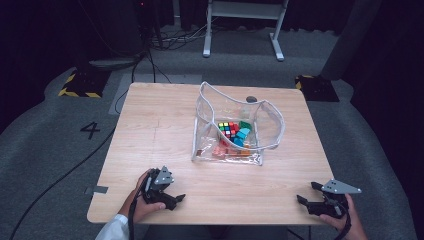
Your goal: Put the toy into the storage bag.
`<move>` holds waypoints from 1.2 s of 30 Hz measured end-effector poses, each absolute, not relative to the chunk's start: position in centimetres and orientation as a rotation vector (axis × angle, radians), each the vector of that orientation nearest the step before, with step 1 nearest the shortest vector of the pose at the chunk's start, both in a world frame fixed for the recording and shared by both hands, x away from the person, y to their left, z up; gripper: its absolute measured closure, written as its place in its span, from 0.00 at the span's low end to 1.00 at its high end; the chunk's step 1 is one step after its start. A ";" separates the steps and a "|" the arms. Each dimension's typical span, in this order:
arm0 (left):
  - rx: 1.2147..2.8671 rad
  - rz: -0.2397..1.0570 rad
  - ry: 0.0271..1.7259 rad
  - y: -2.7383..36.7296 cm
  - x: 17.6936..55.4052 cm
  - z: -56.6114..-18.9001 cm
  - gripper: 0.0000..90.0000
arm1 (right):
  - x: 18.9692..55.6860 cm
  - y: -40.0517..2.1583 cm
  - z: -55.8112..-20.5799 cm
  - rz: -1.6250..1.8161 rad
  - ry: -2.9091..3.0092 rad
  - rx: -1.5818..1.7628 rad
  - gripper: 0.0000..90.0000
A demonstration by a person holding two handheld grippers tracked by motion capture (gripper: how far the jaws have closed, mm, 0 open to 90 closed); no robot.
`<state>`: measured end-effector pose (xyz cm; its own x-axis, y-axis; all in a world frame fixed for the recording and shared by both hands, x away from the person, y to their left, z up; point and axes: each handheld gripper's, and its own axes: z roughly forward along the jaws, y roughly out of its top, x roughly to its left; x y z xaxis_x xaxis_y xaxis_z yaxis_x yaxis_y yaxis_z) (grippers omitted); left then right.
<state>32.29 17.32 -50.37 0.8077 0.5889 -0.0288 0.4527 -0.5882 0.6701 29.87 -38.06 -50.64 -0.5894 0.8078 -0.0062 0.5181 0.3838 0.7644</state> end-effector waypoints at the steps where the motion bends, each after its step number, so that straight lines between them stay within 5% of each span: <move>1: 2.299 0.256 0.763 17.3 32.3 -50.4 0.08 | 29.9 -38.0 -50.7 1.052 2.257 1.163 0.20; 36: 2.300 0.249 0.765 17.3 32.3 -50.4 0.08 | 30.2 -38.1 -50.6 1.008 2.183 1.255 0.21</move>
<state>32.32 17.31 -50.38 0.8079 0.5884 -0.0333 0.4558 -0.5880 0.6682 30.16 -38.13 -50.64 -0.5004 0.8658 -0.0066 0.5561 0.3272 0.7640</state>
